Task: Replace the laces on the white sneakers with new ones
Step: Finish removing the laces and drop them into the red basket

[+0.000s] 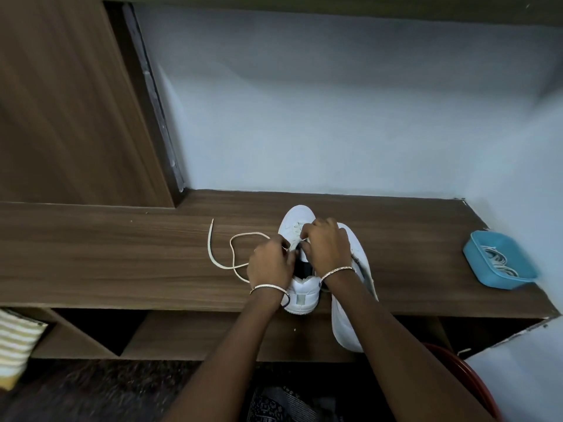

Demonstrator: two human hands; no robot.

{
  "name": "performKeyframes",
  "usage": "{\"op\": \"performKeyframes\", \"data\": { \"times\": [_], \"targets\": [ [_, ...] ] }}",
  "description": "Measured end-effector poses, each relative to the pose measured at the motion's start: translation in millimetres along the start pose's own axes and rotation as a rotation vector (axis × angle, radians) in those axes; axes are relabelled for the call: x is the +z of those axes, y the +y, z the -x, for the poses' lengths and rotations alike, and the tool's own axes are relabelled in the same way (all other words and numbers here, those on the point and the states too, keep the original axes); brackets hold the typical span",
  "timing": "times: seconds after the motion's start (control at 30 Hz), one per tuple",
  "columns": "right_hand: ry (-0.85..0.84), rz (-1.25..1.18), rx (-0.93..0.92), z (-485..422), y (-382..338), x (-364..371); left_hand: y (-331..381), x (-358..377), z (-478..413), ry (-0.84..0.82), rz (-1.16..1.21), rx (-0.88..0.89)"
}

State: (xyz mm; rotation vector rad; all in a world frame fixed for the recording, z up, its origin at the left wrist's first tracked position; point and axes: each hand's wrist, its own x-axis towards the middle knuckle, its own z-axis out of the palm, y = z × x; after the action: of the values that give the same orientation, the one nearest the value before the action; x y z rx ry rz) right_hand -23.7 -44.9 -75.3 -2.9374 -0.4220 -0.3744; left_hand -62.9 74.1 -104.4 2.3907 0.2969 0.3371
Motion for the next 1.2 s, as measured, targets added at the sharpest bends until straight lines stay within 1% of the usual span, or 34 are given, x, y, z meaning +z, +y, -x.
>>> {"op": "performKeyframes", "data": {
  "times": [0.07, 0.13, 0.17, 0.23, 0.3, 0.33, 0.37, 0.43, 0.5, 0.53, 0.6, 0.63, 0.67, 0.73, 0.77, 0.83, 0.87, 0.9, 0.97, 1.0, 1.07, 1.13, 1.2],
  "targets": [
    [-0.026, -0.061, 0.032, -0.3, -0.4, -2.9, 1.3, 3.6, -1.9, 0.004, -0.044, -0.023],
    [-0.043, -0.127, 0.059, -0.3, -1.7, -1.8, 2.7, 4.7, -2.4, 0.032, -0.035, -0.048],
    [-0.018, -0.166, 0.073, 0.2, -3.0, -1.4, 4.0, 5.0, -1.5, 0.050, -0.031, -0.058],
    [0.038, -0.307, 0.166, 3.0, -4.3, -2.2, 6.5, 6.0, 1.2, 0.075, -0.039, -0.049],
    [0.062, -0.515, 0.376, 2.6, -0.3, -0.3, 7.8, 5.8, 2.6, 0.095, -0.040, -0.033],
    [0.042, -0.651, 0.515, -0.1, 4.6, 3.0, 7.7, 5.6, 2.2, 0.098, -0.036, -0.033],
    [0.038, -0.785, 0.612, -4.0, 11.0, 7.2, 7.8, 5.2, 1.2, 0.100, -0.034, -0.034],
    [0.057, -0.907, 0.714, -8.0, 20.3, 12.8, 6.0, 6.2, -0.6, 0.093, -0.034, -0.041],
    [0.059, -0.828, 0.639, -5.9, 16.6, 5.7, 3.4, 7.7, -1.3, 0.087, -0.027, -0.056],
    [0.071, -0.770, 0.560, -3.5, 13.1, 1.7, 2.4, 8.2, -1.3, 0.084, -0.020, -0.066],
    [0.091, -0.666, 0.325, -0.6, 9.2, -0.5, 0.7, 10.2, -1.8, 0.082, -0.008, -0.076],
    [0.083, -0.573, 0.207, -0.8, 6.7, 0.5, 0.0, 10.8, -1.7, 0.085, -0.005, -0.079],
    [0.048, -0.428, 0.130, -2.3, 4.0, 3.1, -1.0, 12.0, -2.4, 0.086, -0.005, -0.078],
    [-0.005, -0.184, 0.064, -3.0, -3.8, 5.5, -4.2, 13.8, -3.6, 0.082, -0.002, -0.080],
    [0.006, -0.098, 0.040, -4.1, -6.3, 6.1, -5.0, 14.1, -3.9, 0.079, 0.003, -0.084],
    [0.039, 0.020, 0.011, -5.8, -8.7, 5.3, -6.4, 13.8, -4.5, 0.071, 0.008, -0.092],
    [0.044, 0.024, 0.030, -6.0, -9.1, 4.4, -6.3, 13.3, -4.7, 0.071, 0.002, -0.086],
    [0.033, -0.022, 0.082, -6.4, -8.4, 3.7, -6.2, 12.6, -4.8, 0.069, -0.009, -0.077],
    [0.038, -0.270, 0.254, -7.6, -3.4, 1.1, -5.1, 10.7, -4.6, 0.060, -0.037, -0.061],
    [0.052, -0.408, 0.345, -7.7, -0.2, -1.5, -4.9, 9.9, -5.1, 0.052, -0.048, -0.056],
    [0.123, -0.583, 0.486, -6.8, 11.5, -5.1, -3.8, 7.8, -5.1, 0.040, -0.058, -0.055],
    [0.167, -0.672, 0.637, -8.5, 28.8, -8.2, -3.4, 6.7, -4.8, 0.045, -0.055, -0.046],
    [0.169, -0.693, 0.746, -8.9, 45.0, -9.3, -2.7, 5.8, -4.2, 0.065, -0.058, -0.027]
  ]
}}
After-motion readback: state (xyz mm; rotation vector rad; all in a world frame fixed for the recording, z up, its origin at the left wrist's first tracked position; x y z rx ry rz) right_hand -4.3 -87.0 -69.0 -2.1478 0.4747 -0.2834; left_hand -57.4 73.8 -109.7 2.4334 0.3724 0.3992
